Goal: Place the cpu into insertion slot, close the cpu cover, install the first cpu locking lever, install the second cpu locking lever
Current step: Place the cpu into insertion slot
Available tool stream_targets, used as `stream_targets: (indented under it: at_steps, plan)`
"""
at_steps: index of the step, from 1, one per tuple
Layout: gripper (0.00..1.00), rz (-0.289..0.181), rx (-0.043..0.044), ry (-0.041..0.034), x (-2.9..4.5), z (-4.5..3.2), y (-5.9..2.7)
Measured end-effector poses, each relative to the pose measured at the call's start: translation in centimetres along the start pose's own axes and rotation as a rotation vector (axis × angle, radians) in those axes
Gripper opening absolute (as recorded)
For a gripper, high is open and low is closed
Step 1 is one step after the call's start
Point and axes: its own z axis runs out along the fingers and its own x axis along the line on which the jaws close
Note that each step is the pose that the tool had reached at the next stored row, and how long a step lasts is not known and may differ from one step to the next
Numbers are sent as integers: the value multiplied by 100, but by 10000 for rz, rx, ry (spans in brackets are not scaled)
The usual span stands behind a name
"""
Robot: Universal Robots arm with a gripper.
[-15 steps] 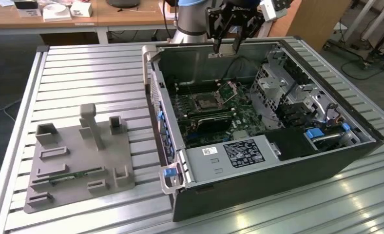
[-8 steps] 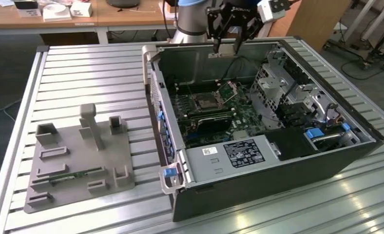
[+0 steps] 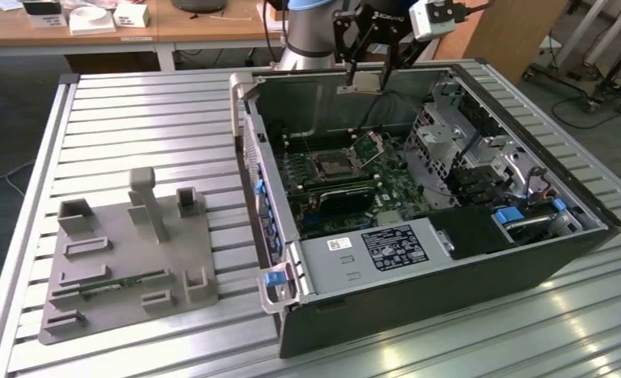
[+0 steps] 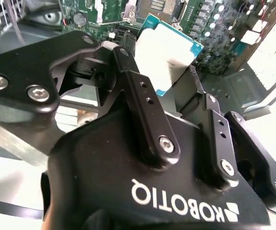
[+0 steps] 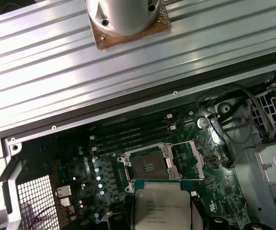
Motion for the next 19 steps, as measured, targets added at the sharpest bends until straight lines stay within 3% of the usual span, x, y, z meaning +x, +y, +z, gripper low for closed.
stream_targets:
  at_steps: [3,19]
  plan:
    - [54,232,-4,-20,3,2,-1]
    - [54,352,-7,-31,3,4,-1]
